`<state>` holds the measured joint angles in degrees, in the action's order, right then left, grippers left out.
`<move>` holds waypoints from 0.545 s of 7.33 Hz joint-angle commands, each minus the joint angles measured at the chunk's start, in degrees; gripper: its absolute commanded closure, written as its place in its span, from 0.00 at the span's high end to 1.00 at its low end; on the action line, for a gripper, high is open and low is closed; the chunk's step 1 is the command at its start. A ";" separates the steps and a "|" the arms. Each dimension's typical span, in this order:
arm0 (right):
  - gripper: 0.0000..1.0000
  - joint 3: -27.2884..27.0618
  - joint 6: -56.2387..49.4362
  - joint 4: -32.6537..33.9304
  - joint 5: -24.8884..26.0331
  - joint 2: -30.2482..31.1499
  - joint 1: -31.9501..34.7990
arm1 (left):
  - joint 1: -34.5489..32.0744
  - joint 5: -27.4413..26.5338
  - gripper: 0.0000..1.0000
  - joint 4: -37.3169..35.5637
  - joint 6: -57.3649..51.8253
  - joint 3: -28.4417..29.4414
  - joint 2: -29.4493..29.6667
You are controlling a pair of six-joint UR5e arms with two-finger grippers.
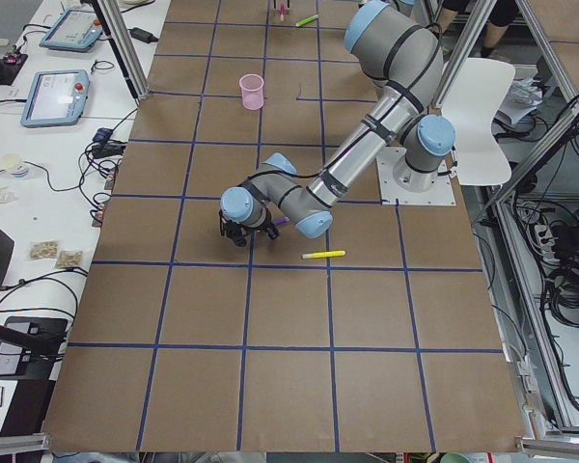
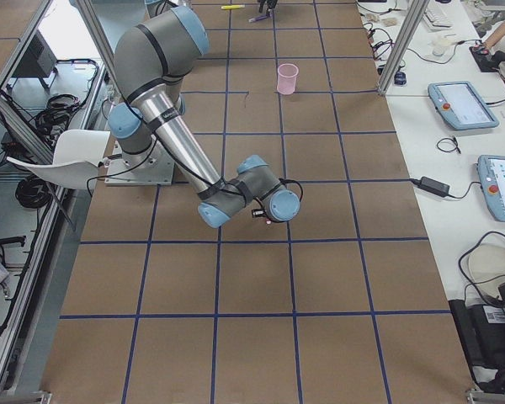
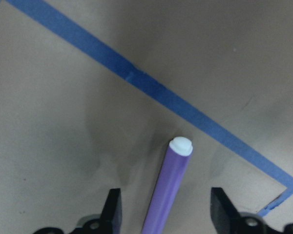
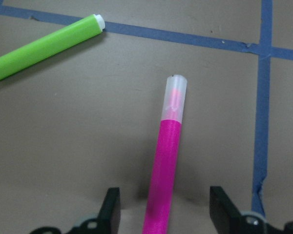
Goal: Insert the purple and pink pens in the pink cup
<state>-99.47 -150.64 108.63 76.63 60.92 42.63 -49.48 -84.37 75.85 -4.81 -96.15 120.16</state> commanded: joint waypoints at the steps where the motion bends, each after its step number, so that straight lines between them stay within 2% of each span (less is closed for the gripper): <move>1: 0.59 -0.03 -1.05 1.15 -0.08 -0.27 0.00 | -0.09 -0.71 0.66 0.00 0.33 0.17 0.51; 3: 0.29 -0.03 -1.06 3.15 0.01 -0.27 0.00 | -0.09 -0.62 0.63 -0.88 0.94 0.26 0.95; 4: 0.22 -0.11 -0.80 3.34 0.01 -0.18 0.00 | -0.09 -0.54 0.16 -0.97 0.94 0.26 1.04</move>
<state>-99.51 -151.63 111.12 76.61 60.70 42.63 -49.56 -84.99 75.10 -4.02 -95.92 121.04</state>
